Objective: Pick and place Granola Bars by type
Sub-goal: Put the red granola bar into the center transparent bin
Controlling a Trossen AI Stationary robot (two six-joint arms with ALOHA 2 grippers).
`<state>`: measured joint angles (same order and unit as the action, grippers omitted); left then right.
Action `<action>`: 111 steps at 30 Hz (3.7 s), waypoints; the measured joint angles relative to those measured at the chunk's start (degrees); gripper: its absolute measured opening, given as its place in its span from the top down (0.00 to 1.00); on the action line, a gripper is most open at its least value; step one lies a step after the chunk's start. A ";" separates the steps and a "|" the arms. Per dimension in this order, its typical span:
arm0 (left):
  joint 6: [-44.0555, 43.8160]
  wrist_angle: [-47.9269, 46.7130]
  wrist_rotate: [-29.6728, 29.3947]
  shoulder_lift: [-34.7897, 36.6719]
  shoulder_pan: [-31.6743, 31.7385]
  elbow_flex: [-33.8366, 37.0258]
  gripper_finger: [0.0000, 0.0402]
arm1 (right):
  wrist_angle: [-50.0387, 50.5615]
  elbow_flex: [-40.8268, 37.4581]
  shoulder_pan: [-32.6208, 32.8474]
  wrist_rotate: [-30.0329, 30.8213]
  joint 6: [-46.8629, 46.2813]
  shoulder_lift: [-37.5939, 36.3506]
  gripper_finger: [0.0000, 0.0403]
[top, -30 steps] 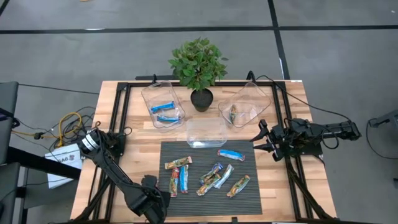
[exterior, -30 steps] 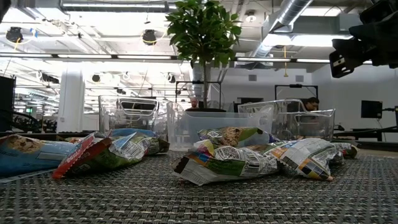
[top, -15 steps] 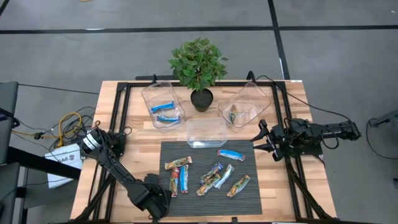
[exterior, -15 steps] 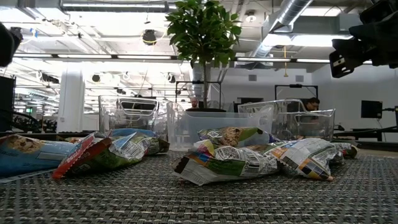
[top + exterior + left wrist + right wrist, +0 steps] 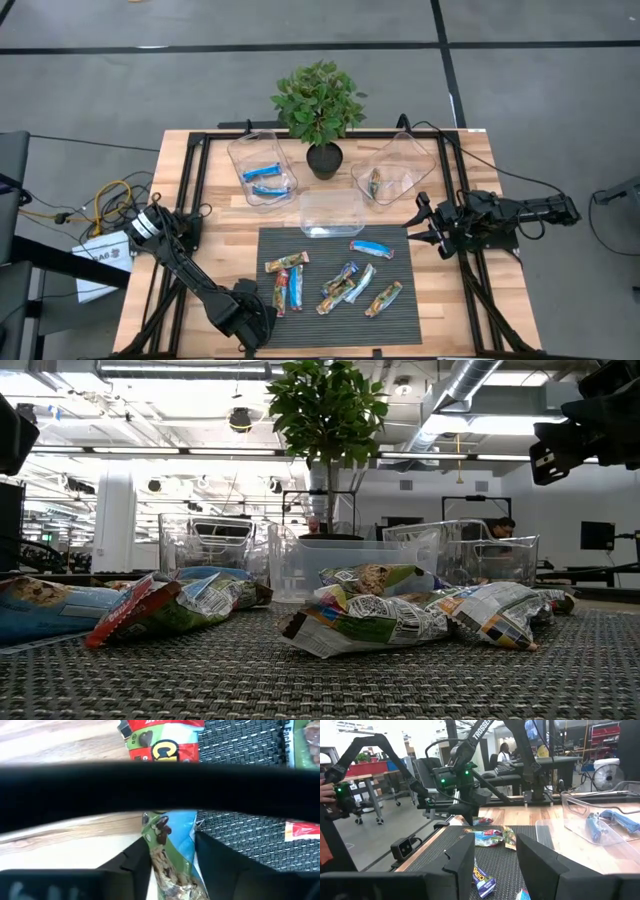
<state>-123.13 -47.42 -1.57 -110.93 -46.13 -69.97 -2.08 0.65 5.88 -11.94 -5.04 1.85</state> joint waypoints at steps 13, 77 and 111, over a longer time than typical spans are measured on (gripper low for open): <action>2.06 -2.64 -8.15 3.82 0.14 0.35 0.97 | -0.01 0.01 0.00 0.00 0.01 0.00 0.66; 36.48 19.12 -42.05 15.21 36.78 0.13 0.96 | -0.01 0.01 0.01 0.00 0.02 0.00 0.66; 36.59 18.56 -28.33 9.46 41.98 0.07 0.96 | 0.19 0.02 0.01 0.04 0.02 0.92 0.66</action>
<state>-86.54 -28.86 -29.90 -101.47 -4.15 -69.90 -1.89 0.67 5.89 -11.90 -5.02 2.76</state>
